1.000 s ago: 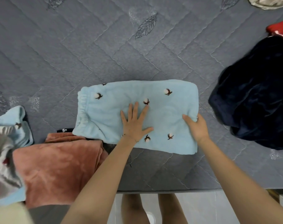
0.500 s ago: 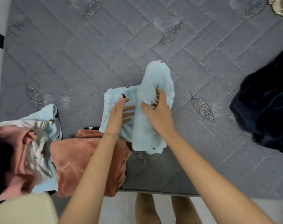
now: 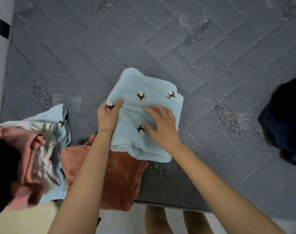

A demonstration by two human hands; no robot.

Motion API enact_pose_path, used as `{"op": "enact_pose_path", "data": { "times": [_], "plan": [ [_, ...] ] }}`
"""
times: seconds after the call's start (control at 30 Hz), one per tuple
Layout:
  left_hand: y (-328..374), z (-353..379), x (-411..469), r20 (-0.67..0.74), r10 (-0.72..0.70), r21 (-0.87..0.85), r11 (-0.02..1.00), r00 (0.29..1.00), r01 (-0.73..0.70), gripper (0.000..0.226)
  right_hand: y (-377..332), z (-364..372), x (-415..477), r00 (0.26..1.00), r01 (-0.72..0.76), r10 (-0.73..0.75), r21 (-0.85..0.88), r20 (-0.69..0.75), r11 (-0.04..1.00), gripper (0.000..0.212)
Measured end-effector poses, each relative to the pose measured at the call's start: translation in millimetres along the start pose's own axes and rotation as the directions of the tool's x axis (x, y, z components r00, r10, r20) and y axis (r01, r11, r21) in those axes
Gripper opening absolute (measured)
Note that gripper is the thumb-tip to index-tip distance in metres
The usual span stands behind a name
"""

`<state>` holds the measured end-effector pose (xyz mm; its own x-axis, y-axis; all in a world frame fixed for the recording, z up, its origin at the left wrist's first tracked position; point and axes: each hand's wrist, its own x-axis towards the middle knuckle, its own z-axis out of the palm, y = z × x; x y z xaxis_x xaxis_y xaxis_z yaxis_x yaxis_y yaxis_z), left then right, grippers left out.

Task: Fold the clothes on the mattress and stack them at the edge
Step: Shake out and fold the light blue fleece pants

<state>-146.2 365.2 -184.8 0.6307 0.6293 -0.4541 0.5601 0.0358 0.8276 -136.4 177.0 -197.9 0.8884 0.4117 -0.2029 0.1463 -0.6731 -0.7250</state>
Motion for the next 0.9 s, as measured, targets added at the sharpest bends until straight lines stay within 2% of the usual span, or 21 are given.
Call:
{"op": "enact_pose_path", "data": {
  "times": [0.1,0.2,0.27,0.33,0.4,0.43,0.47,0.5,0.53,0.6,0.7,0.83,0.9],
  "plan": [
    [-12,-12,9,-0.003,0.022,0.114,0.993,1.000,-0.022,0.018,21,1,8,0.986,-0.102,0.117,-0.124,0.121,0.987,0.057],
    [-33,-16,13,0.109,-0.084,0.421,0.907,0.991,0.031,0.035,35,5,15,0.942,-0.136,0.192,-0.212,0.273,0.968,0.054],
    [-40,-16,16,0.166,-0.171,0.380,0.920,0.971,0.098,0.043,36,5,20,0.966,-0.116,0.152,-0.178,0.207,0.977,0.050],
    [-39,-16,19,0.209,-0.269,0.275,0.939,0.940,0.208,0.043,39,2,28,0.989,-0.133,0.140,-0.133,0.039,0.982,0.054],
    [-36,-16,19,0.279,-0.405,0.235,0.908,0.871,0.347,0.042,45,-5,41,0.954,-0.301,0.301,-0.003,-0.011,0.954,0.075],
    [-37,-15,19,0.332,-0.447,0.212,0.894,0.831,0.396,0.043,48,-10,48,0.905,-0.426,0.424,0.144,0.047,0.893,0.088],
    [-38,-14,19,0.388,-0.459,0.176,0.888,0.799,0.425,0.044,50,-14,54,0.850,-0.524,0.511,0.318,0.129,0.790,0.098],
    [-39,-13,19,0.435,-0.454,0.134,0.887,0.778,0.443,0.047,52,-16,57,0.817,-0.564,0.543,0.462,0.193,0.685,0.101],
    [-39,-13,19,0.469,-0.445,0.091,0.884,0.763,0.459,0.051,54,-18,58,0.810,-0.565,0.544,0.542,0.220,0.622,0.093],
    [-39,-10,18,0.504,-0.424,0.003,0.872,0.753,0.489,0.057,61,-22,54,0.805,-0.557,0.550,0.602,0.223,0.571,0.069],
    [-32,0,16,0.543,-0.375,-0.086,0.865,0.751,0.494,0.056,73,-34,42,0.798,-0.525,0.566,0.699,0.206,0.486,0.049],
    [-12,38,10,0.646,-0.315,-0.045,0.894,0.696,0.446,0.049,98,-67,15,0.788,-0.492,0.590,0.754,0.173,0.436,0.046],
    [0,65,4,0.688,-0.298,0.027,0.922,0.662,0.387,0.051,117,-82,-8,0.748,-0.495,0.643,0.784,0.166,0.374,0.048]
  ]
}}
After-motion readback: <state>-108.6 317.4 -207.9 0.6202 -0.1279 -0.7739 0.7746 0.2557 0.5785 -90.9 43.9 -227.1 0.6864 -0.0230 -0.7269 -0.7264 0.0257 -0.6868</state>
